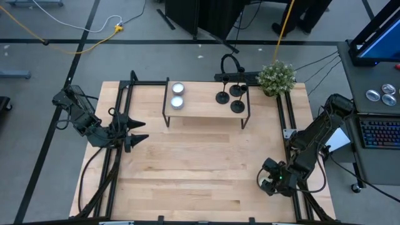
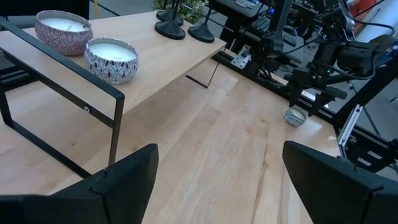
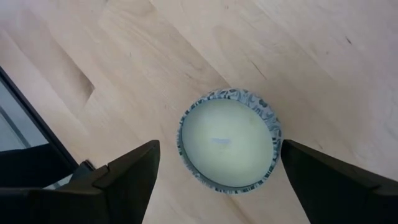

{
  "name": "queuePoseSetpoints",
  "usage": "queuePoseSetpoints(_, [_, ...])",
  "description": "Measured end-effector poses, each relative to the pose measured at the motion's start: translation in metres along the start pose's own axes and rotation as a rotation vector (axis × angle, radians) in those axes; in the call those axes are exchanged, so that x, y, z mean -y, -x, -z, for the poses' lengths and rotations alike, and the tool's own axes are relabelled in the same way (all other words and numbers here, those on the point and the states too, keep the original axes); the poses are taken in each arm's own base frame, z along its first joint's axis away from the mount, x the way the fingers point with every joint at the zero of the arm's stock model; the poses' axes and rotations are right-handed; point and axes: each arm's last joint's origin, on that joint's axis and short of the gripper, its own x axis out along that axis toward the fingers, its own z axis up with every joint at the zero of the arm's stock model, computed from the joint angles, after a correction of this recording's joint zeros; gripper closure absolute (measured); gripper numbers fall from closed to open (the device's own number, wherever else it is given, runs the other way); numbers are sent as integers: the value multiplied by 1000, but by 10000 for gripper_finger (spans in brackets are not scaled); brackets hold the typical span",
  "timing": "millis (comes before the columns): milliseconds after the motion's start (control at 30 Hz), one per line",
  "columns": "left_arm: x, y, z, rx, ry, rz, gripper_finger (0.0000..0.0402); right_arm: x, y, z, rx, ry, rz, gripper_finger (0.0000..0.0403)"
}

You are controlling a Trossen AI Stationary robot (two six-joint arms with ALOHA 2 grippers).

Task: Pick & Place candle stick holders
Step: Put the green scented candle on the shelf

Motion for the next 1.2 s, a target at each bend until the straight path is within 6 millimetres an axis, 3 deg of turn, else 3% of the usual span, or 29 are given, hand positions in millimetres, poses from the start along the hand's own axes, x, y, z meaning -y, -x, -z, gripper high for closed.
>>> queuePoseSetpoints(533, [0, 0, 0, -1, 0, 1, 50, -1, 0, 0, -4, 92, -6, 75])
queuePoseSetpoints(1000, [0, 0, 0, 0, 1, 0, 50, -2, 0, 1, -34, 66, -16, 10])
queuePoseSetpoints(1200, [0, 0, 0, 0, 1, 0, 50, -2, 0, 1, -32, 63, -16, 6])
